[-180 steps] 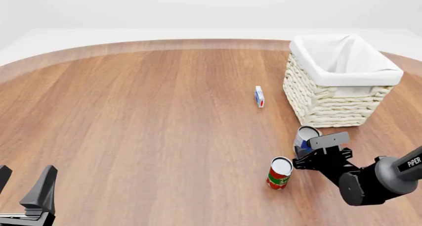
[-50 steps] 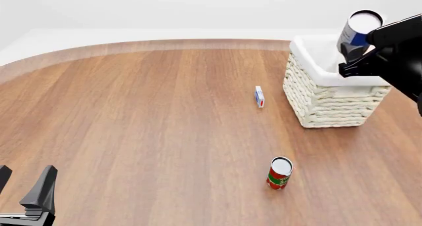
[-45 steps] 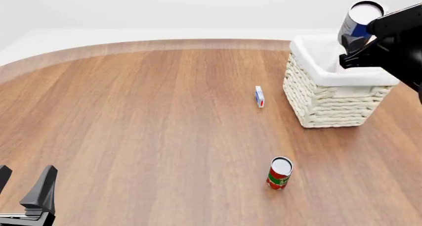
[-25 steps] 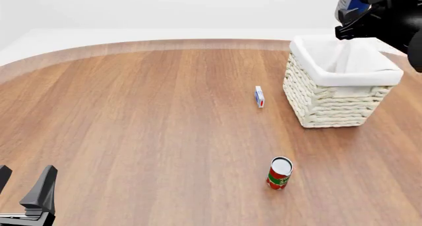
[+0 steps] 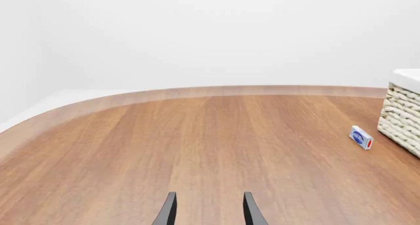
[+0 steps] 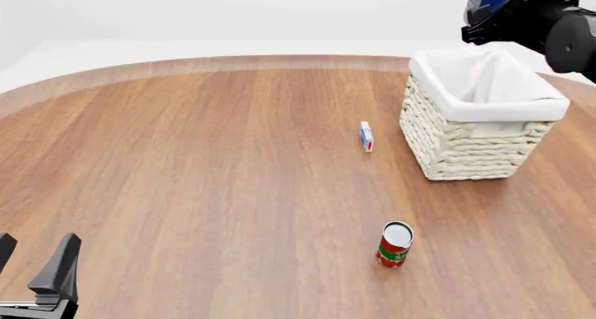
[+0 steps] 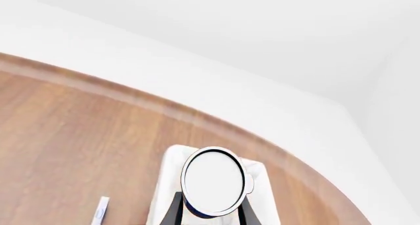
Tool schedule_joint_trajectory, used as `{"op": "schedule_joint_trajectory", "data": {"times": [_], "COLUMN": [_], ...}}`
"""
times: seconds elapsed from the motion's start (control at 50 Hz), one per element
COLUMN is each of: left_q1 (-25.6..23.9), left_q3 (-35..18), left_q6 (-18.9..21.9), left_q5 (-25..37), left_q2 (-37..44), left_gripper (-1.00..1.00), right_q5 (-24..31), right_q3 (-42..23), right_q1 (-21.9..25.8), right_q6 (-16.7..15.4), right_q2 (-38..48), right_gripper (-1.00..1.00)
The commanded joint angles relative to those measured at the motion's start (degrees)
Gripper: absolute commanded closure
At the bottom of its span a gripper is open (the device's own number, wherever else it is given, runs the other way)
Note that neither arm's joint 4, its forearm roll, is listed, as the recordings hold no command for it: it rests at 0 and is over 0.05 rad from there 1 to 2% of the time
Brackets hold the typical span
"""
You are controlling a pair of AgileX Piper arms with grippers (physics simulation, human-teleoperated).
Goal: Pick up the alphabet soup and the cream cheese box, and put them in the basket.
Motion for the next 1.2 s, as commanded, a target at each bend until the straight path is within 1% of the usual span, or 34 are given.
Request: {"op": "schedule_joint_trajectory", "data": {"times": [0.02, 0.18, 0.62, 0.88, 1.2], "left_q1": [0.0, 0.0, 0.0, 0.0, 0.0], "left_q3": [0.0, 0.0, 0.0, 0.0, 0.0], "left_q6": [0.0, 0.0, 0.0, 0.0, 0.0], "left_q5": [0.0, 0.0, 0.0, 0.0, 0.0], "left_q2": [0.0, 0.0, 0.0, 0.0, 0.0], "left_gripper": [-1.0, -1.0, -1.0, -1.0, -1.0], "right_q5": [0.75, 1.45, 5.92, 9.68, 13.55], "right_q3": [-3.04, -3.13, -6.05, -8.68, -11.34], "right_q1": [-1.48, -2.56, -5.68, -6.6, -6.74], "right_q6": [2.67, 3.78, 3.94, 3.18, 1.22], "right_q2": [3.21, 4.06, 6.57, 8.92, 11.54], "right_gripper": [1.0, 1.0, 1.0, 1.0, 1.0]}}
